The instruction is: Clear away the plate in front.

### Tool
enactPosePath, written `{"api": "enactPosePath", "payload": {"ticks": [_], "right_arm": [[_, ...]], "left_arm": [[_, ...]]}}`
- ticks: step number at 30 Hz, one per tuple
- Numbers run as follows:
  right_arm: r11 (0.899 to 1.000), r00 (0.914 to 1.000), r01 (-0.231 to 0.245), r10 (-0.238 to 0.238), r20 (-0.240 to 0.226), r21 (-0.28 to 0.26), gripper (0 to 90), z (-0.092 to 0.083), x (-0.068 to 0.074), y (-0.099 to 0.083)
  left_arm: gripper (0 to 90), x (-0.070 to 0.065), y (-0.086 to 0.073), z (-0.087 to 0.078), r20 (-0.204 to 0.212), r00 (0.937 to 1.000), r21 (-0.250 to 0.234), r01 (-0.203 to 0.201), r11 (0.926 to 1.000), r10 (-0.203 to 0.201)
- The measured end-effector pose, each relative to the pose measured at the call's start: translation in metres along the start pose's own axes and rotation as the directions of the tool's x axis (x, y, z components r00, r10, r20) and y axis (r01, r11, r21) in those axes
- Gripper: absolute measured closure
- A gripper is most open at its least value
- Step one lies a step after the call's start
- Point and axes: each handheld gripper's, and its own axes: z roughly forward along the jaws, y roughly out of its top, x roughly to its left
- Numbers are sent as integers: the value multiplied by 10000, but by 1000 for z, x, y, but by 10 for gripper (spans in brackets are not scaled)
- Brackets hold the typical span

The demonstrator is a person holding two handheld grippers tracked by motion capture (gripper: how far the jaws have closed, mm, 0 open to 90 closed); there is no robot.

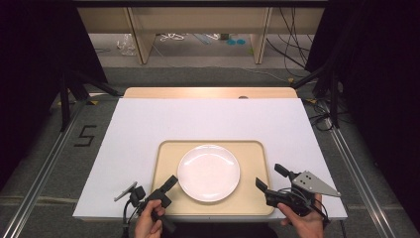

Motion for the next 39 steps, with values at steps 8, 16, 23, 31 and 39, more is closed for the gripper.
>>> {"api": "enactPosePath", "payload": {"ticks": [8,16,23,31,39], "right_arm": [[10000,10000,-39,39,-33,78,187,-1,0,0],[10000,10000,-48,48,-34,69,183,-1,1,0],[10000,10000,-66,66,-3,27,180,-1,1,0],[10000,10000,-61,61,13,32,178,-1,1,0],[10000,10000,-55,55,10,41,177,-1,0,0]], "left_arm": [[650,-8,10,-2,285,9946,-43,-995,9950,996],[563,-17,25,-8,338,9670,-242,-2518,9675,2525],[463,-20,39,-19,156,9117,-127,-4103,9119,4105],[403,-20,53,-33,39,8600,-11,-5103,8600,5103],[358,-21,66,-43,-574,8186,-85,-5729,8196,5716]]}}
